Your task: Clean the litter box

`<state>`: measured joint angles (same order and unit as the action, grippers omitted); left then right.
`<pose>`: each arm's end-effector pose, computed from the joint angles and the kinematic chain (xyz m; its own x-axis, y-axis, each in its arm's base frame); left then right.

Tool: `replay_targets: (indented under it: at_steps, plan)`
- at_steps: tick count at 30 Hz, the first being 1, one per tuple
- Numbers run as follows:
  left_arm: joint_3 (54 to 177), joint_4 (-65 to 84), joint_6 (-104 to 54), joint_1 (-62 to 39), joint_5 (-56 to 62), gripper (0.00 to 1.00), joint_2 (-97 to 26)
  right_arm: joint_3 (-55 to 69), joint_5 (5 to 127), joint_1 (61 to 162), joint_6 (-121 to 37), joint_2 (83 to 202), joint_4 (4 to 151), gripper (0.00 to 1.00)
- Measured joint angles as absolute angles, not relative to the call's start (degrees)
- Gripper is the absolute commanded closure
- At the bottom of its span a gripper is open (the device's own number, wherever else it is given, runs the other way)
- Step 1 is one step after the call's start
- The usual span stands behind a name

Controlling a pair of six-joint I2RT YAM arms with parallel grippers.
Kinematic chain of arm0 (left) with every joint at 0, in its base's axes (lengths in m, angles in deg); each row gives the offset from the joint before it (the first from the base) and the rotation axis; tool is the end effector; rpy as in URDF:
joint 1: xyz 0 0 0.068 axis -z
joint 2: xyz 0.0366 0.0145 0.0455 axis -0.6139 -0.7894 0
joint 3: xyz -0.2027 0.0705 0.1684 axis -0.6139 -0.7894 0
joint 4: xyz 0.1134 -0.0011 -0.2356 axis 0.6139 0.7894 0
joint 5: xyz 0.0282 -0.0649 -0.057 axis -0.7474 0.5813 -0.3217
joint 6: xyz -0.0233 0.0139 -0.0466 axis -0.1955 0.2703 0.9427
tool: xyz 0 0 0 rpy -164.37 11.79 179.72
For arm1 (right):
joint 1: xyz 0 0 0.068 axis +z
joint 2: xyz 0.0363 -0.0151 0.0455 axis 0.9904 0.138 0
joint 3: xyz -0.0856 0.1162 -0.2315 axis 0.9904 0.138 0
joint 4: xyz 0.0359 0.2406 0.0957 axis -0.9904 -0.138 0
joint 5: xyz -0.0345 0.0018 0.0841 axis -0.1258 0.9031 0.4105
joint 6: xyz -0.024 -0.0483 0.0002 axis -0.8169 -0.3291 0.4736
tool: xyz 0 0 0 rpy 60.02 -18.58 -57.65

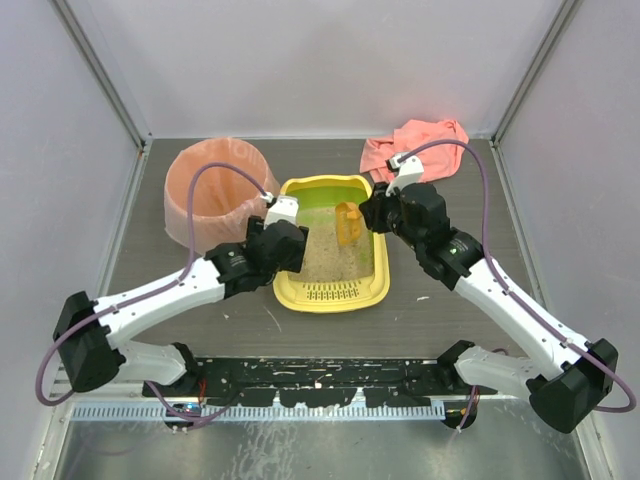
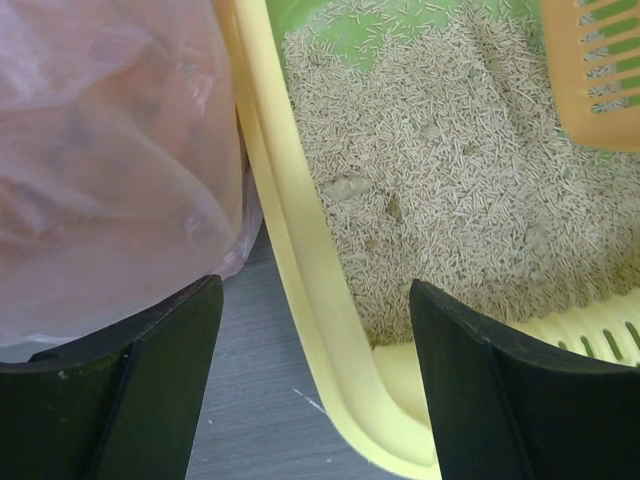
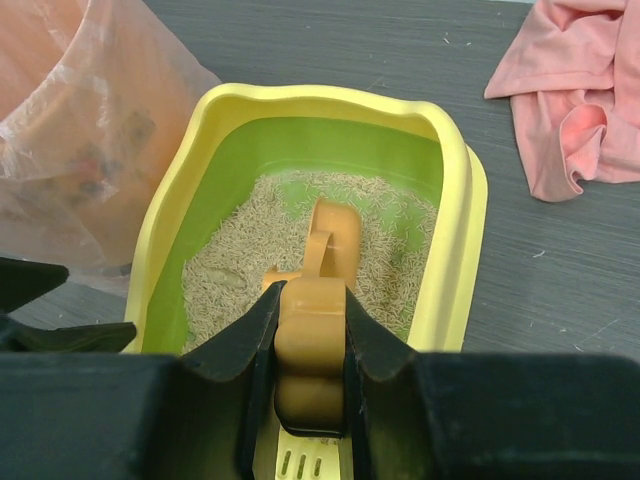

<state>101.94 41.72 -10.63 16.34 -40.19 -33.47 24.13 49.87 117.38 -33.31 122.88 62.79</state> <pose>0.1739 -0.2065 0.2912 -0.5566 0.1517 -0.8168 0.2025 0.9783 0.0437 0.2038 0.1376 0.3579 -0.3709 0.0645 -0.9264 -0.3657 0.9069 0.2095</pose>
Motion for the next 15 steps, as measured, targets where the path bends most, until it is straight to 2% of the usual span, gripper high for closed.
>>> replay_targets:
  at_steps: [15]
  plan:
    - [103.09,33.62,-14.98,7.64,-34.53,0.47,-44.74,26.75,53.69,115.68,-31.84,122.23,64.08,0.99]
